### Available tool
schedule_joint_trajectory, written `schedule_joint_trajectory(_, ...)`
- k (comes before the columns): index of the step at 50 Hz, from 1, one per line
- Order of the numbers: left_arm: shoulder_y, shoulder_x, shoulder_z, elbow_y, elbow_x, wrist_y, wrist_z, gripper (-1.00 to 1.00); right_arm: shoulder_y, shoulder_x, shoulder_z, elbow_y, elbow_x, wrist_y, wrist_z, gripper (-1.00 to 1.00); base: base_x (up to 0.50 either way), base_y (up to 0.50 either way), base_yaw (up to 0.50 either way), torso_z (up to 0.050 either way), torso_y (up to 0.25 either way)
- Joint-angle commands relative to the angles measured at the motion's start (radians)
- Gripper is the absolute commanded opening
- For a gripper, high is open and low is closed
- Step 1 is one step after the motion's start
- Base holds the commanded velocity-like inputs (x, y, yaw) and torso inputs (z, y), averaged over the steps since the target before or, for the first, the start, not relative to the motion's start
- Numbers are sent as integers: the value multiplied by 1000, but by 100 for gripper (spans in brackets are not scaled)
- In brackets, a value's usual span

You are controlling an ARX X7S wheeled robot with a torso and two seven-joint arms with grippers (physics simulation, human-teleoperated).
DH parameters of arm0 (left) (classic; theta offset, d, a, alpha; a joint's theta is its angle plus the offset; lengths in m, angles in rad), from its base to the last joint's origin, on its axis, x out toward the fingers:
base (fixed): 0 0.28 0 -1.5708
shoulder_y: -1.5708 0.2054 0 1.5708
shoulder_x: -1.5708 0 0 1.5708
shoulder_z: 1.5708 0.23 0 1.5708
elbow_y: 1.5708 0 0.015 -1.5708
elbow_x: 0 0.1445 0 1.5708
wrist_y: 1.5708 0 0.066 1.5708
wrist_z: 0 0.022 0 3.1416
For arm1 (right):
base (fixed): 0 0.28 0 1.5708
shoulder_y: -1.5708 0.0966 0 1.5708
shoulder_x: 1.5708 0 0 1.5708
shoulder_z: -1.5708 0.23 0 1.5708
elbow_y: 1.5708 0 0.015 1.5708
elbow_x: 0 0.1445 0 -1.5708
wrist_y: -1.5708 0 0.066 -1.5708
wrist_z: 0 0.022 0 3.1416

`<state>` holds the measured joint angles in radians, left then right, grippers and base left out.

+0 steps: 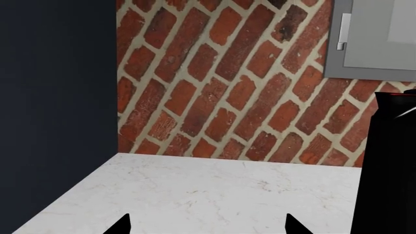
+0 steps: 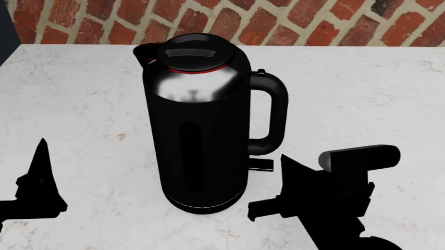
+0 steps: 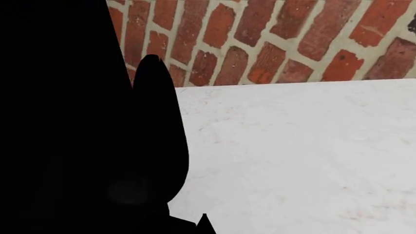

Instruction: Press down the lever to turn on the electric kettle.

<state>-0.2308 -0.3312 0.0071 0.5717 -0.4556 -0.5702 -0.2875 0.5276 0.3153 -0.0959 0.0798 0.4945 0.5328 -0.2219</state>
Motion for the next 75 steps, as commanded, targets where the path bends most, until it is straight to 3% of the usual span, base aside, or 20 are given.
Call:
schedule_joint_trajectory(1, 2, -2, 3, -4, 0, 8, -1, 100, 14, -6, -22, 20, 2, 5, -13, -100, 0, 0, 0, 0, 0)
schedule_joint_trajectory(20, -1, -2, 14, -37, 8, 28, -2, 100, 9, -3, -25, -40, 25, 21, -3, -100, 0, 0, 0, 0, 0)
schedule_joint_trajectory(52, 0, -12, 13, -37, -5, 34, -12, 100, 24, -14, -67, 62, 16, 13, -24, -100, 0, 0, 0, 0, 0)
schedule_joint_trajectory(75, -1, -18, 17, -27, -16, 30, -21, 100, 75, -43, -83, 373, 22, 24, -85, -100, 5, 2, 6, 0, 0)
